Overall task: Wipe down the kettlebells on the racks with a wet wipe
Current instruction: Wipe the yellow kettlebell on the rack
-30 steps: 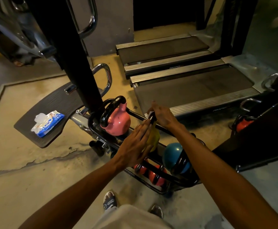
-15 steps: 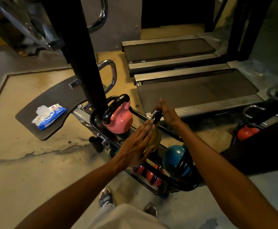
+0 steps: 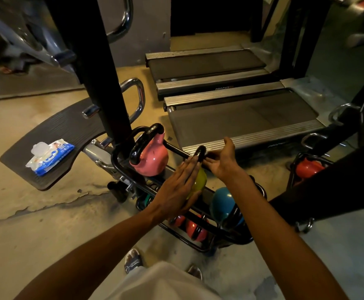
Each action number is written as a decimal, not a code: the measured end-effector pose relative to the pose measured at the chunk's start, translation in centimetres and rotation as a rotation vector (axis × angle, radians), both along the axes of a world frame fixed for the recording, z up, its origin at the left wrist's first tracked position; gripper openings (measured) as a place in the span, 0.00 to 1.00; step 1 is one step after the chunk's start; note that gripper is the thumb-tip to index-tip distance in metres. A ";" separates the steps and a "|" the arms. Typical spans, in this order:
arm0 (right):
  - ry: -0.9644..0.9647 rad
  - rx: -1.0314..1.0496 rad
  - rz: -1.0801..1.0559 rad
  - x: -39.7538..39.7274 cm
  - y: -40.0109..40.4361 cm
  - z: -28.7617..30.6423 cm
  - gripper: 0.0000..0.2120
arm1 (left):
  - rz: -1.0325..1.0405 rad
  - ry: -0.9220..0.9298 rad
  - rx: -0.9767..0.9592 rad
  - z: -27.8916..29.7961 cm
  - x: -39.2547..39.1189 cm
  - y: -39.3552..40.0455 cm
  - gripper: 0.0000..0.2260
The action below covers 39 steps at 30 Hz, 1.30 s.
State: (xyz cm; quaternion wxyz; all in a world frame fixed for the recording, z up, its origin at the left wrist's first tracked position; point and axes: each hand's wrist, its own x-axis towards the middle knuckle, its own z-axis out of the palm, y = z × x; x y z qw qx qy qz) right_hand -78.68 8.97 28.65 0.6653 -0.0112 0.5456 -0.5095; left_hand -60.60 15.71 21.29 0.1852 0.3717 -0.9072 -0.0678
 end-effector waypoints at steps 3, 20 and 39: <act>-0.209 0.053 -0.063 0.2 0.1 1.4 0.40 | 0.001 -0.008 -0.014 0.0 0.1 -0.1 0.36; -0.155 0.023 0.124 -0.4 2.6 1.3 0.46 | -0.032 -0.008 0.029 0.4 0.4 -0.2 0.36; -0.043 0.052 0.212 -0.6 2.6 0.0 0.49 | -0.023 0.027 0.048 0.2 0.3 -0.2 0.35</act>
